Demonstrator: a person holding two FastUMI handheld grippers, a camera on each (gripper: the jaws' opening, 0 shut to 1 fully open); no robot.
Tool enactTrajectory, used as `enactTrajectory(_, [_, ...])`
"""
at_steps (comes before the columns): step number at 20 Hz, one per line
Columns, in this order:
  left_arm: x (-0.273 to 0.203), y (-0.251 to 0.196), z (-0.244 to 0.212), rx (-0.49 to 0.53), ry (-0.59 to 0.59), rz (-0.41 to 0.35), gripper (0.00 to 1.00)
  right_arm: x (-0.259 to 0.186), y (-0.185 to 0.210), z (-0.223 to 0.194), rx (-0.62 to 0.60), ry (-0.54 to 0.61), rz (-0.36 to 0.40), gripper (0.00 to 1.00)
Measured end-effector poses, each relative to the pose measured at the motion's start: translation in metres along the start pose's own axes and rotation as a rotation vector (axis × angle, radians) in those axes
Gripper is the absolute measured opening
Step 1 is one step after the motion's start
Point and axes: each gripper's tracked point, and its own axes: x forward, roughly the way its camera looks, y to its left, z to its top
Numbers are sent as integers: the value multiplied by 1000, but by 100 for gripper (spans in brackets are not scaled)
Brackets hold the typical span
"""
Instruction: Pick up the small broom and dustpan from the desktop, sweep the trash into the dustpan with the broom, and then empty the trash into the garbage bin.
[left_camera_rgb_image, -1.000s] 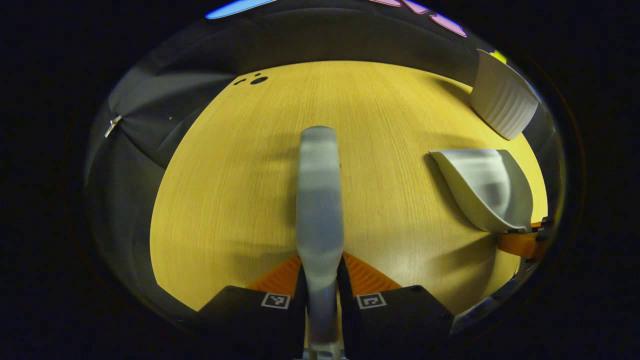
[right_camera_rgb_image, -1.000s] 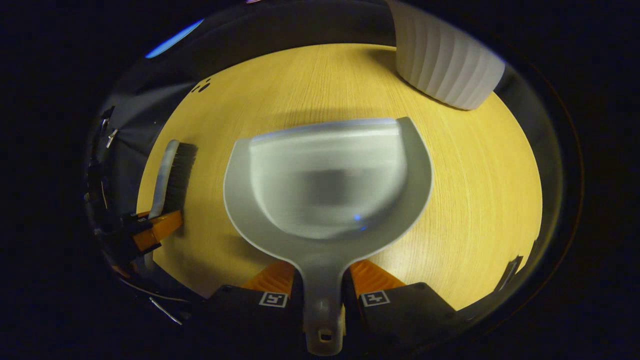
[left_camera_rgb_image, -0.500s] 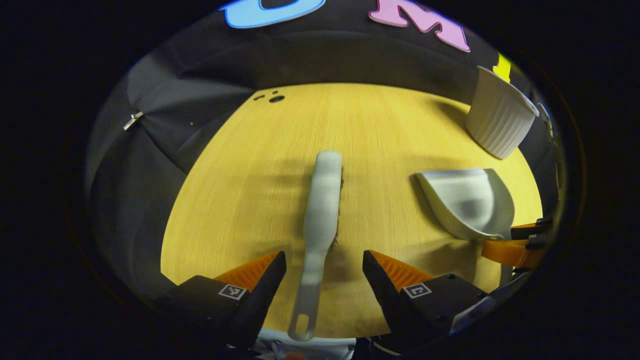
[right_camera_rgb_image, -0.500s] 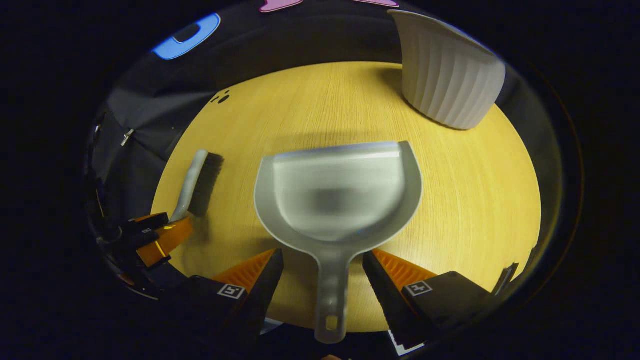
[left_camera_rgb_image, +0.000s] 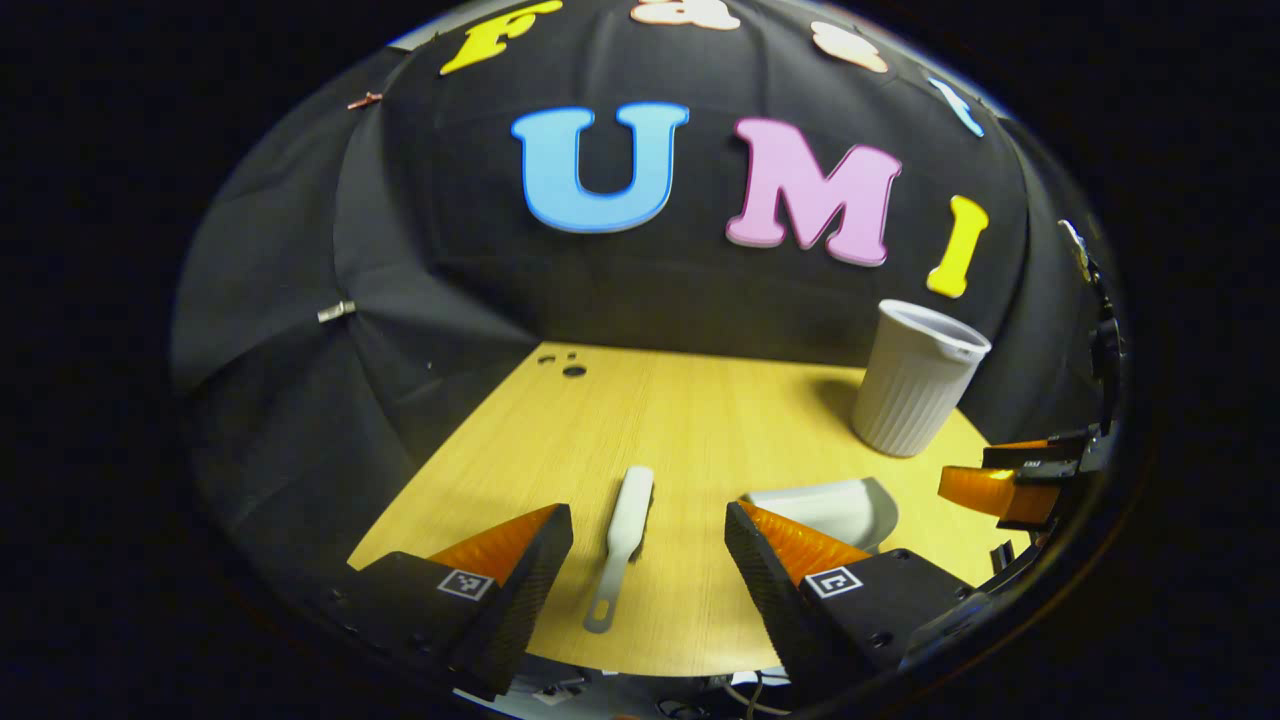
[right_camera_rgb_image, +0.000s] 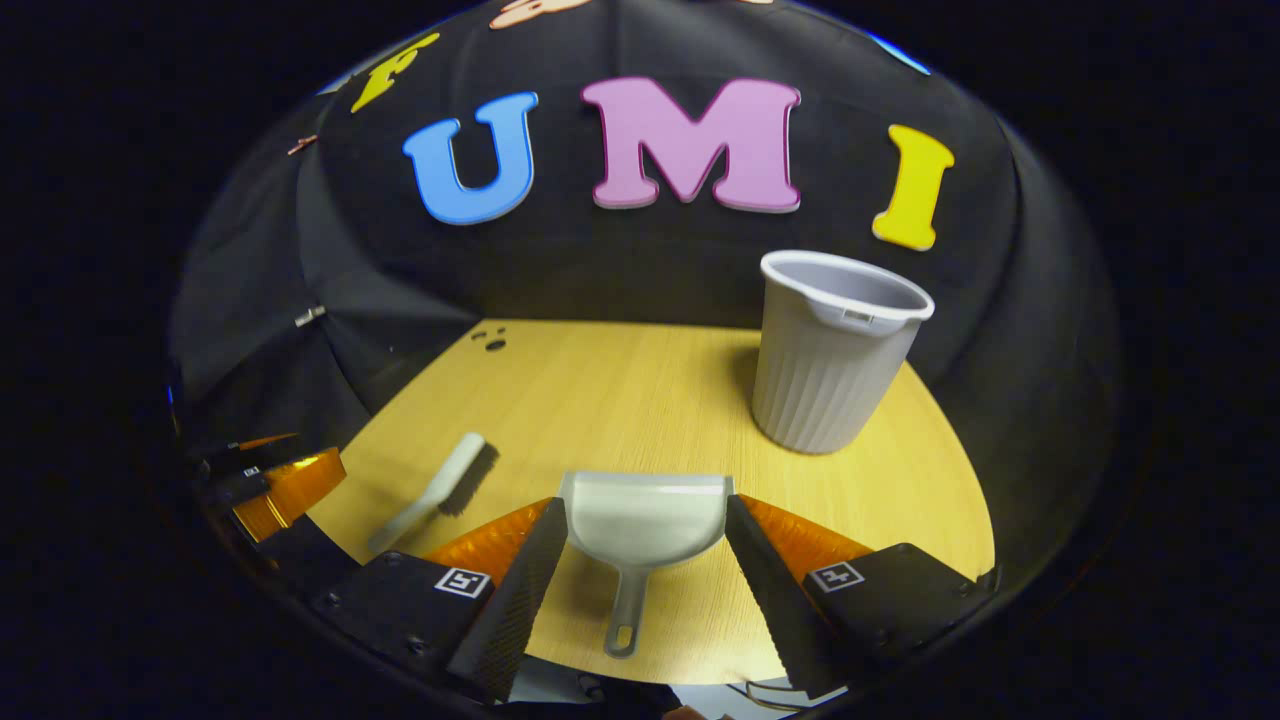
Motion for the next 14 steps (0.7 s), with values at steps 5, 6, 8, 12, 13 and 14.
enactTrajectory(5, [-28, -2, -16, -38, -40, 3, 99, -43, 18, 43, 17, -226, 44, 99])
enactTrajectory(6, [-34, -1, -18, -36, -49, 8, 99, -48, 16, 43, 7, -256, 41, 99])
enactTrajectory(8, [-47, 1, -18, -12, -71, 38, 99, -49, 8, 25, -26, -229, 34, 98])
enactTrajectory(12, [-66, -7, -19, 22, -97, 71, 99, -55, -8, -4, -31, -174, 31, 99])
enactTrajectory(13, [-68, -10, -21, 14, -99, 86, 99, -56, -11, -13, -29, -150, 38, 99])
enactTrajectory(14, [-72, -16, -21, -2, -106, 100, 99, -59, -13, -20, -24, -131, 56, 99])
